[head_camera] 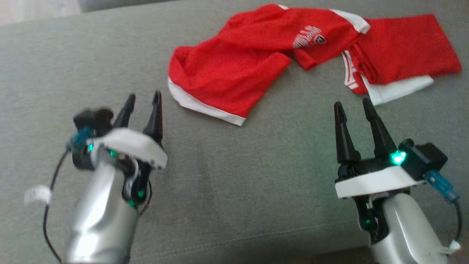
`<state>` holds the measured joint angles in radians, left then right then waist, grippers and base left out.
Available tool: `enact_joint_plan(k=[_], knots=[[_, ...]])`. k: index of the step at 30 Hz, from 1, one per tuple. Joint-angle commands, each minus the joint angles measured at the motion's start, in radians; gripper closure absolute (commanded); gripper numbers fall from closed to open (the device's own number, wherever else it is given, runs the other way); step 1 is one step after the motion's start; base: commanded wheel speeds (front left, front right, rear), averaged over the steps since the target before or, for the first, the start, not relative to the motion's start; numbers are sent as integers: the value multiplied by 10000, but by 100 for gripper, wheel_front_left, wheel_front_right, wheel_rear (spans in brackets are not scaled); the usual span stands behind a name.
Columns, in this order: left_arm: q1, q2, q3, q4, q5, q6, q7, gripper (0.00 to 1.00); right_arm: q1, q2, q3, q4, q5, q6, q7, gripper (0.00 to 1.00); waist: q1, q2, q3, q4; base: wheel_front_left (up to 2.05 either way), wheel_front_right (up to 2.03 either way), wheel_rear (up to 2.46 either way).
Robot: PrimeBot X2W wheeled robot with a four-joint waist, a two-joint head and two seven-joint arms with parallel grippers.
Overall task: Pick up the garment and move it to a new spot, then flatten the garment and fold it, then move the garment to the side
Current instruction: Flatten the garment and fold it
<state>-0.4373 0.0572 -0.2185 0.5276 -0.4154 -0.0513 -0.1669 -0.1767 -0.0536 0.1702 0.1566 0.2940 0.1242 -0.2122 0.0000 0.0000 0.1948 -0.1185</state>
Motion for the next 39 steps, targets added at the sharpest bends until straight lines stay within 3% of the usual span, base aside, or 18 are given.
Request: enact_joint_plan(k=[1,5,15,20,21,22,31,39], knots=[[-604,235,238,-129,59,22,68,0,-477,34,280,-362,73,65,-127,0,0,0,422,-429,0,0,0],[-1694,424,109,848,98,-97,664,0,-648,34,377,-264,263,65,-263,0,0,0,797,-855,0,0,0],[-3290,1126,33,3151,652,653,1235,0,-934,34,709,90,685,65,-472,0,0,0,1190,-1681,0,0,0],[-3541,1128,-181,3959,726,534,1386,2,-985,34,797,113,806,65,-490,0,0,0,1201,-1845,0,0,0],[-3580,1114,-225,4065,719,434,1363,75,-983,34,807,95,821,65,-491,0,0,0,1194,-1867,0,0,0],[-3618,1100,-255,4140,712,356,1280,100,-977,34,817,82,831,65,-492,0,0,0,1178,-1883,0,0,0],[-4128,825,-526,3525,744,-308,-614,100,-827,34,846,133,910,65,-494,0,0,0,630,-1857,0,0,0],[-4726,289,-1169,2236,552,-661,-508,100,-637,34,862,215,1078,65,-495,0,0,0,-109,-1776,0,0,0]])
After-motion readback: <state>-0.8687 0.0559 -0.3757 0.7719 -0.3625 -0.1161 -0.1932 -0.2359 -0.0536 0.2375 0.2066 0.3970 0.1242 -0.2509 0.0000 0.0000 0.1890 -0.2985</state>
